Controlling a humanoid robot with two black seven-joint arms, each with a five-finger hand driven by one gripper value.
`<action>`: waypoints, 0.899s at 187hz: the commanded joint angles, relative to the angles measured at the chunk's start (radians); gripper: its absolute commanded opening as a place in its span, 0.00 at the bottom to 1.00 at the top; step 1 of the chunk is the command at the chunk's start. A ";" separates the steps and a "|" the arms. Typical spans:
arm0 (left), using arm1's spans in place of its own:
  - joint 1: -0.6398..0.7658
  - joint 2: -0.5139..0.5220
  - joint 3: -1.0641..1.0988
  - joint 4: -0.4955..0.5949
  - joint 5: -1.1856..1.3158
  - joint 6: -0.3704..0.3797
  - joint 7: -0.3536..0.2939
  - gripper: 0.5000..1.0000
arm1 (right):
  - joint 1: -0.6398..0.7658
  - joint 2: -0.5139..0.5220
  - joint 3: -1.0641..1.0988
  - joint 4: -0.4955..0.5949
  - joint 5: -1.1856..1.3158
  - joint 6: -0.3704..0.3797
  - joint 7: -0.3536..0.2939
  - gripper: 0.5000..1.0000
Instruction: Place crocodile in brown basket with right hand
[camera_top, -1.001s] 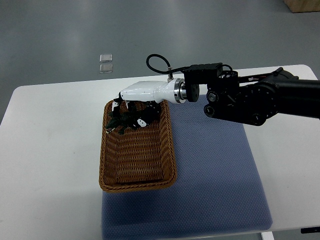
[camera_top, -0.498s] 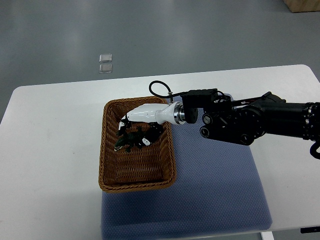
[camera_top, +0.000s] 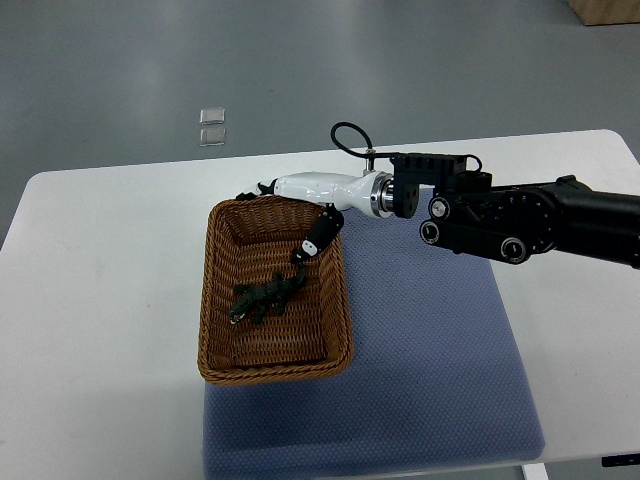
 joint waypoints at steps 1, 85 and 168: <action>0.000 0.000 -0.001 0.001 0.000 0.000 0.001 1.00 | -0.039 -0.056 0.095 -0.002 0.189 0.006 -0.006 0.85; 0.000 0.000 0.001 0.000 0.000 0.000 0.000 1.00 | -0.264 -0.145 0.390 -0.087 0.948 0.121 -0.259 0.85; 0.000 0.000 -0.001 0.000 0.000 0.000 0.000 1.00 | -0.283 -0.156 0.405 -0.137 1.019 0.169 -0.236 0.86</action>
